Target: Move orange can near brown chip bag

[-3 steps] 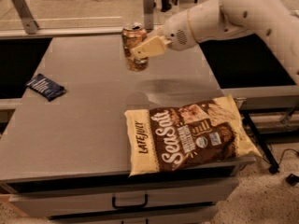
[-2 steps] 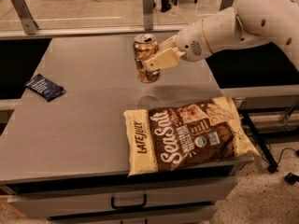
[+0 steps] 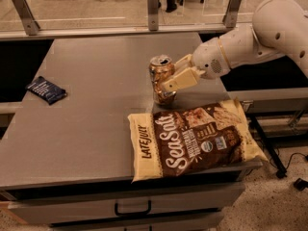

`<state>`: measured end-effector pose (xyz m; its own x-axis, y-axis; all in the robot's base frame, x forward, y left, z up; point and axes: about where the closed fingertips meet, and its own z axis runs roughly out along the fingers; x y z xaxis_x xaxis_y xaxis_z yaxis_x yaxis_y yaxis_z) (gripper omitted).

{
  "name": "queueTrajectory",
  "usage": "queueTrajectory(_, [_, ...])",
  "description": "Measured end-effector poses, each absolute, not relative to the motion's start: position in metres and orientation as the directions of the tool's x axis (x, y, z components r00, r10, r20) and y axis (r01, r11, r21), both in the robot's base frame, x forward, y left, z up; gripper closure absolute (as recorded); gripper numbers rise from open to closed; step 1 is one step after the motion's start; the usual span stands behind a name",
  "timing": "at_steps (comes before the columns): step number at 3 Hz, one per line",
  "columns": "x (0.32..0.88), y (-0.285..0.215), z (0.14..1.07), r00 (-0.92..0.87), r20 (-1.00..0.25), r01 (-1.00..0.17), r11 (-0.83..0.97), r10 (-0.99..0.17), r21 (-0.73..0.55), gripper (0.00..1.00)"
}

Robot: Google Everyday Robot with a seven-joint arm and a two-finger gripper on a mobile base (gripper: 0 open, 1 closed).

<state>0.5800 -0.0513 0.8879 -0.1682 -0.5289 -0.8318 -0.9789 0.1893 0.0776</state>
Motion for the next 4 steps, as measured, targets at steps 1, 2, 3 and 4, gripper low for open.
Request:
queueTrajectory(1, [0.564,-0.069,0.872,-0.169,-0.824,-0.983,0.149,-0.54,0.104,0.28])
queueTrajectory(2, [0.555,-0.078,0.868,-0.165,-0.822,-0.985,0.138,-0.544,0.106,0.04])
queueTrajectory(3, [0.559,-0.085,0.877,-0.142,-0.822,-0.987,0.138,-0.552,0.078,0.0])
queueTrajectory(4, [0.579,-0.09,0.909,-0.085,-0.817,-0.99,0.142,-0.571,0.003,0.0])
